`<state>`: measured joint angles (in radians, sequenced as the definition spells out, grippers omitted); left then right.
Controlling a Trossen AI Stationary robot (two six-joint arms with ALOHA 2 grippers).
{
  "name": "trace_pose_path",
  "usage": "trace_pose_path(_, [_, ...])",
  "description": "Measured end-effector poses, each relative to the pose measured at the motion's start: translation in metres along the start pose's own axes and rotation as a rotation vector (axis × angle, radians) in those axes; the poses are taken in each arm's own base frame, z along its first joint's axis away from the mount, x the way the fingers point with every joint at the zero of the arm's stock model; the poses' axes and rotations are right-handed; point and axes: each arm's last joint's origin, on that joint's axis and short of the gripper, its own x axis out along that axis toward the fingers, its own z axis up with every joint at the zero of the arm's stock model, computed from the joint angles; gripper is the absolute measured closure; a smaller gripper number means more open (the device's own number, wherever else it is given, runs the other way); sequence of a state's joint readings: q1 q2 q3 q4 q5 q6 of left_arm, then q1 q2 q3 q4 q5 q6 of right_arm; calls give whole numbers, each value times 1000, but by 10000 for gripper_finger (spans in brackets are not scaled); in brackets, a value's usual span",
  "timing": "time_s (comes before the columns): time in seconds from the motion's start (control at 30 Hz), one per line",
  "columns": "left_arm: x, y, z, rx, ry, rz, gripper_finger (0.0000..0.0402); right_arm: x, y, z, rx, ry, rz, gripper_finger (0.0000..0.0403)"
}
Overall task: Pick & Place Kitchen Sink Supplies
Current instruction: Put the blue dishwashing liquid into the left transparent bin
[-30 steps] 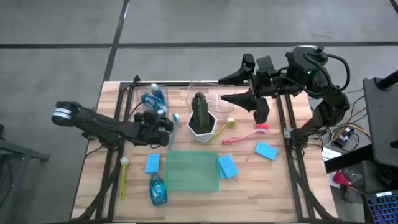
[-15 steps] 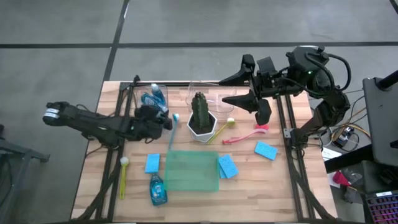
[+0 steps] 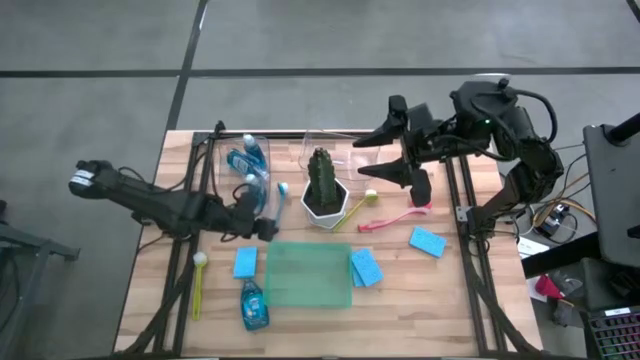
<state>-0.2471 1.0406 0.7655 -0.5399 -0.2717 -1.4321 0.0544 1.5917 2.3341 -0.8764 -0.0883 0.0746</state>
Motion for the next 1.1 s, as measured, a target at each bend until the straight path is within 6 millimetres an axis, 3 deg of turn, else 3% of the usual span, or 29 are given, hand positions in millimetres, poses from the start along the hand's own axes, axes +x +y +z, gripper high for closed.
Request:
trace_pose_path(0.4, [-12, 11, -46, -155, 359, 145, 239, -2, 0, -6, -16, 69, -2, 164])
trace_pose_path(0.67, [-24, 8, -80, -324, 558, 186, 248, -3, 0, -7, -65, 74, -5, 170])
trace_pose_path(0.93, [-5, 26, -91, -370, 540, 319, 246, -3, -2, -7, -103, 73, -17, 161])
trace_pose_path(1.1, [9, 28, -100, -392, 573, 269, 209, -3, -1, -7, -106, 73, -17, 165])
